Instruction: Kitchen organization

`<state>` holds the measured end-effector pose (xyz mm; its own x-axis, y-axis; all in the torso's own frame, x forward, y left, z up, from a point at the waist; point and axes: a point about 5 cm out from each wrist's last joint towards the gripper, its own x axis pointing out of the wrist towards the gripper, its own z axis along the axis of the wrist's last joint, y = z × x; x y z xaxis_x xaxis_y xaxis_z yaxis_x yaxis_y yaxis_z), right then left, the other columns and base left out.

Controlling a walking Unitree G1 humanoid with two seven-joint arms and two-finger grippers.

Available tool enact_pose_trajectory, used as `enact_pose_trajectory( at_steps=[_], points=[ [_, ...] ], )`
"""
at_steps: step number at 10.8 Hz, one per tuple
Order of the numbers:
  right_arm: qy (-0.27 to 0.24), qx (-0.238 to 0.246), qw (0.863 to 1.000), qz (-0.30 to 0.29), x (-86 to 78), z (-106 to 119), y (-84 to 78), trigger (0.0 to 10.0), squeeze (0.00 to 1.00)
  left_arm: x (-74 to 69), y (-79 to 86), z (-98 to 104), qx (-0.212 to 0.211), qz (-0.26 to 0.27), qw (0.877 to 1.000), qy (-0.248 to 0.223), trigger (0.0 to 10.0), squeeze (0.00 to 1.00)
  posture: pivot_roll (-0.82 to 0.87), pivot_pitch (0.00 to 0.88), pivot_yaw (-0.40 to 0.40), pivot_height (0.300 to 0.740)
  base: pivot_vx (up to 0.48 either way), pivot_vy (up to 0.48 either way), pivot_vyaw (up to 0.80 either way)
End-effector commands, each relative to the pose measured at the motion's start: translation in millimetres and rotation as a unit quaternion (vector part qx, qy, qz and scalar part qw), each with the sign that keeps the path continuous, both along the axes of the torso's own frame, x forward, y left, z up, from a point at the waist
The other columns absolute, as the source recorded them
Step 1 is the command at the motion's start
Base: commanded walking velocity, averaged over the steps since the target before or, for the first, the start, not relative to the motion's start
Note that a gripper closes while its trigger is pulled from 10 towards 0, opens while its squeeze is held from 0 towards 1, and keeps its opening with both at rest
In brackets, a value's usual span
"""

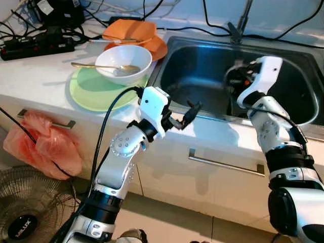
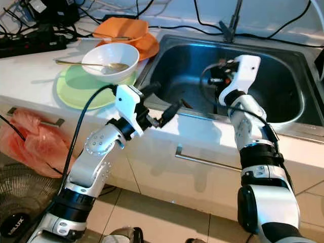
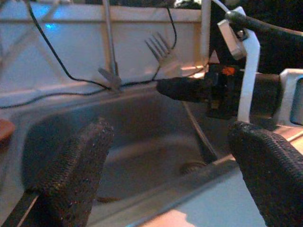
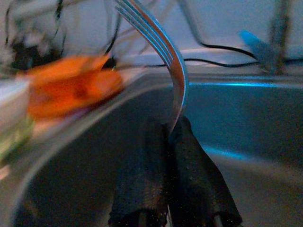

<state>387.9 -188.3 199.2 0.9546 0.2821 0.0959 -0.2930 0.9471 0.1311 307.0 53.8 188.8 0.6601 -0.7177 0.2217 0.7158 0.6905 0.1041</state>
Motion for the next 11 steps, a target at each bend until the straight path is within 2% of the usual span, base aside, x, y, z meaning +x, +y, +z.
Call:
enact_pose_trajectory(
  at_steps=[1,2,3,4,5,7,8,11],
  points=[
    [-0.014,-0.048,0.999,0.015,1.1,3,2.4,0.0,0.0,-2.7,-2.9,2,0.004,-0.021,1.0,0.002,10.0,1.0,0.17,0.091,0.02,0.74,0.0,0.0,0.0],
    [-0.014,-0.138,0.99,0.028,0.7,-4,3.6,8.0,0.0,-0.9,-1.1,1,0.01,-0.02,1.0,0.012,10.0,1.0,0.17,0.091,0.02,0.74,0.0,0.0,0.0],
    [0.0,-0.193,0.98,0.057,-0.2,-13,4.2,10.0,0.0,-1.0,-0.7,1,0.016,-0.024,0.999,0.017,10.0,1.0,0.17,0.091,0.02,0.74,0.0,0.0,0.0],
    [0.012,-0.258,0.963,0.081,-2.4,-22,2.3,10.0,0.0,-1.2,-1.0,0,0.024,-0.033,0.999,0.028,10.0,1.0,0.17,0.091,0.02,0.74,0.0,0.0,0.0],
    [0.032,-0.292,0.951,0.097,-4.0,-30,-0.8,10.0,0.0,-0.8,-0.6,1,0.03,-0.035,0.999,0.029,10.0,1.0,0.18,0.095,0.028,0.74,0.0,0.0,0.0],
    [0.05,-0.322,0.939,0.111,-5.7,-40,-2.9,10.0,0.0,0.2,-1.0,3,0.034,-0.037,0.998,0.029,10.0,1.0,0.18,0.093,0.024,0.74,0.0,0.0,0.0],
    [0.054,-0.322,0.938,0.119,-6.1,-43,-1.2,10.0,1.0,-0.6,-1.4,2,0.038,-0.039,0.998,0.034,10.0,1.0,0.18,0.093,0.023,0.74,0.0,0.0,0.0],
    [0.054,-0.324,0.936,0.127,-6.3,-46,1.4,10.0,1.0,-1.6,-0.9,0,0.043,-0.041,0.997,0.038,10.0,1.0,0.18,0.095,0.022,0.74,0.0,0.0,0.0]
  ],
)
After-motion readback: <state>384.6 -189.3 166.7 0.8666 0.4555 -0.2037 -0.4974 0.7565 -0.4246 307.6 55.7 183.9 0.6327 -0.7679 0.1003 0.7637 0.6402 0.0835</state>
